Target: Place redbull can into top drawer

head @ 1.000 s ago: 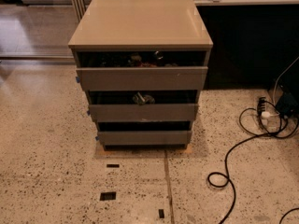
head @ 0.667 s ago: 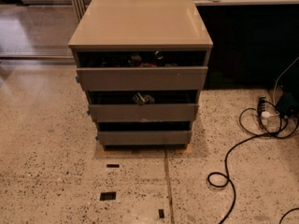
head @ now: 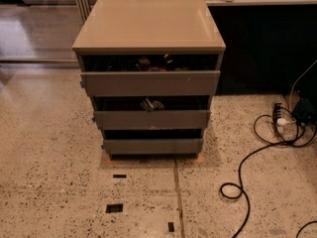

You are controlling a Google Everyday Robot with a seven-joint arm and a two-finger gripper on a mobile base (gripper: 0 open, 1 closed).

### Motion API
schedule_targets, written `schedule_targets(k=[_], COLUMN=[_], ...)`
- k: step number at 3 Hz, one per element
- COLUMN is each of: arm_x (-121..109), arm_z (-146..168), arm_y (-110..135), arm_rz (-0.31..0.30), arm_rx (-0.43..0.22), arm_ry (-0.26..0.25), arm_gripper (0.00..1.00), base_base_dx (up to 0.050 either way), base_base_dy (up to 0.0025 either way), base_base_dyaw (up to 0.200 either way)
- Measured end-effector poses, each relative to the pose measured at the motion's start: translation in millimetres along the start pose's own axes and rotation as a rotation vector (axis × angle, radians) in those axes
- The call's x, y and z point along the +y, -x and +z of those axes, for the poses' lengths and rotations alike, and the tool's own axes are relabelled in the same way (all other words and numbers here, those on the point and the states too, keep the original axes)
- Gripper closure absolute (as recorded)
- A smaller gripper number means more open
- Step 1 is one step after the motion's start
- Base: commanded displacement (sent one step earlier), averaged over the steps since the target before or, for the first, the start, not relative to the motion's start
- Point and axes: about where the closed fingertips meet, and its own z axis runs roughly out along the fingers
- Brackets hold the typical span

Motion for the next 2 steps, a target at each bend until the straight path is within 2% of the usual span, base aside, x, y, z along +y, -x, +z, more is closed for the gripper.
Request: schedule_targets(k=[1,2], arm_x=[0,-1], arm_z=[2,24], arm_y=[-1,8], arm_rz=[0.005,0.072], arm_rx=[0.008,-0.012], arm_ry=[0.007,-0.006], arm_gripper=[0.00,0.00], base_base_dx=[0.000,0.000], base_base_dy=[0.00000,0.00000], base_base_dyaw=[0.000,0.000])
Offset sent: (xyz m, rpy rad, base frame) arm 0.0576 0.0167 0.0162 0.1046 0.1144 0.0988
